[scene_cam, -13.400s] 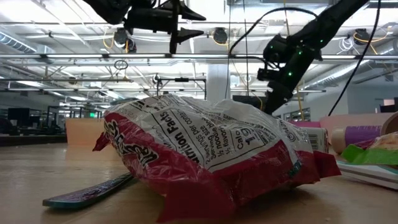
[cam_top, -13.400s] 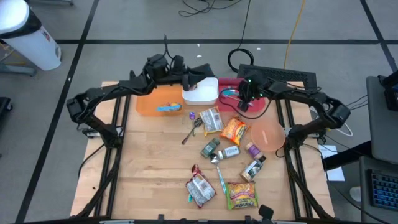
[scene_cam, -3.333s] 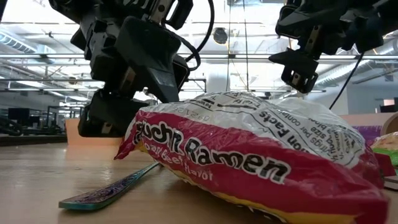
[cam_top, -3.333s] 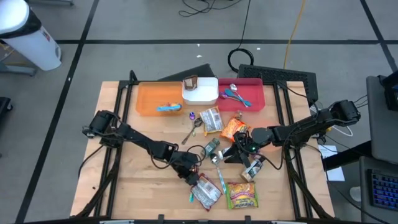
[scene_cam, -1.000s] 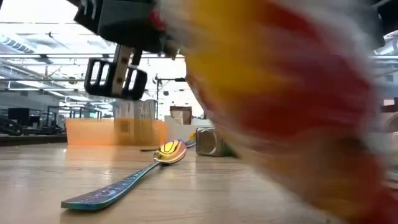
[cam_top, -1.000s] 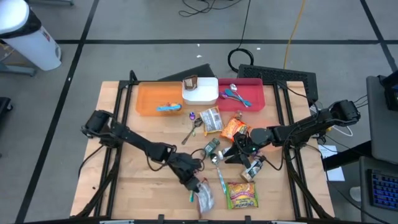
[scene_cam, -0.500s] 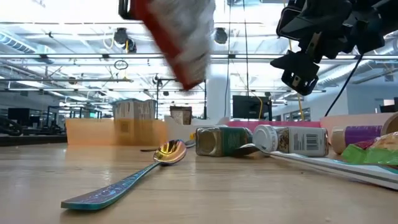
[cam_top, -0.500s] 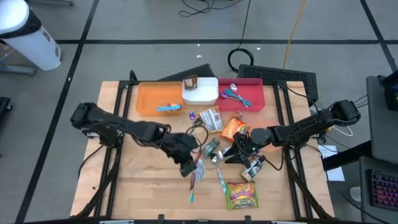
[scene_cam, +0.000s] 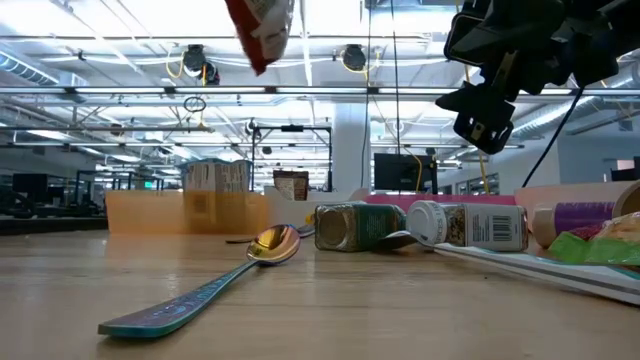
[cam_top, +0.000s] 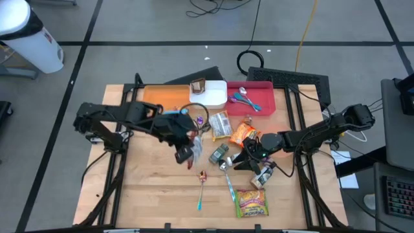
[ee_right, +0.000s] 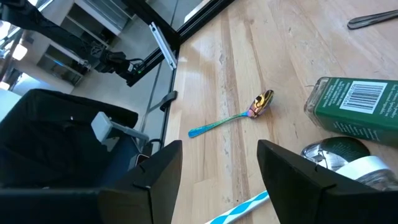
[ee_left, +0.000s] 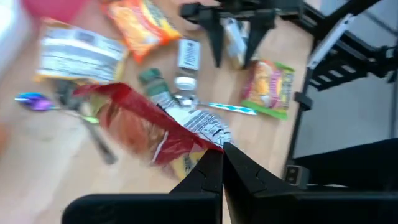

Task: Pick & Place Food Item
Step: Put the red noodle pack into the orange bin

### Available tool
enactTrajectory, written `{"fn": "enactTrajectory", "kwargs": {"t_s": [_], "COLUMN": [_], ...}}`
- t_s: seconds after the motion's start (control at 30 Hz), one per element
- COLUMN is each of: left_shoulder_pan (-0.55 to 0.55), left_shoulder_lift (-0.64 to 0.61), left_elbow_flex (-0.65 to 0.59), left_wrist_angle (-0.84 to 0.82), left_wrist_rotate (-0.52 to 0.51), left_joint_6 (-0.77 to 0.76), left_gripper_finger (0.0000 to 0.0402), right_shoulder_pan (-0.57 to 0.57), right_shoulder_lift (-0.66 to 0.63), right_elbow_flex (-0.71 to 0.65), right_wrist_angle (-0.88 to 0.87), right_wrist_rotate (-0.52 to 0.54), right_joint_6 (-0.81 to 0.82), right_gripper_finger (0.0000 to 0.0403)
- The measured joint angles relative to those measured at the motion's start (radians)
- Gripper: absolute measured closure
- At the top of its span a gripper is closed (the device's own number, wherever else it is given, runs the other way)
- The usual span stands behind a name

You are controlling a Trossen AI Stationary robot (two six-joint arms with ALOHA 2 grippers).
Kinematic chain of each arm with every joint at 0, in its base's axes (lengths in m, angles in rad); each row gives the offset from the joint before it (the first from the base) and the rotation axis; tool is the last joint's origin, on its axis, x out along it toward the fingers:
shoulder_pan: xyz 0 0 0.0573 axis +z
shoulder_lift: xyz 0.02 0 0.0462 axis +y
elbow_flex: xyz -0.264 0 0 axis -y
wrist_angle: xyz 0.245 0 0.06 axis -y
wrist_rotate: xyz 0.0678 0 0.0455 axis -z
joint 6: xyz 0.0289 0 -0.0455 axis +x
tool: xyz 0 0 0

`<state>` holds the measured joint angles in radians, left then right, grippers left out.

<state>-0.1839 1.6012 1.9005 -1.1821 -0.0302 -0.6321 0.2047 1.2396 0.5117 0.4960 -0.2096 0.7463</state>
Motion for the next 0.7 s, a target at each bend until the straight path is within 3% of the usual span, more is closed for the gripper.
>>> {"fn": "enactTrajectory", "kwargs": {"t_s": [0.23,0.43,0.7], "left_shoulder_pan": [0.052,0.074,0.055], "left_shoulder_lift": [0.0,0.004,0.03], "left_elbow_flex": [0.116,0.125,0.125], "left_wrist_angle": [-0.184,-0.138,-0.035], "left_wrist_rotate": [-0.059,-0.016,0.097], "left_joint_6": [0.039,0.098,0.135], "left_gripper_finger": [0.0401,0.0401,0.0401], "right_shoulder_pan": [0.0,-0.017,-0.121], "right_shoulder_lift": [0.0,0.0,-0.023], "right_elbow_flex": [0.0,0.0,0.002], "right_wrist_angle": [0.012,0.151,0.29], "right_wrist_rotate": [0.0,-0.003,-0.041], "right_joint_6": [0.001,-0.003,-0.016], "right_gripper_finger": [0.0202,0.0202,0.0202]}}
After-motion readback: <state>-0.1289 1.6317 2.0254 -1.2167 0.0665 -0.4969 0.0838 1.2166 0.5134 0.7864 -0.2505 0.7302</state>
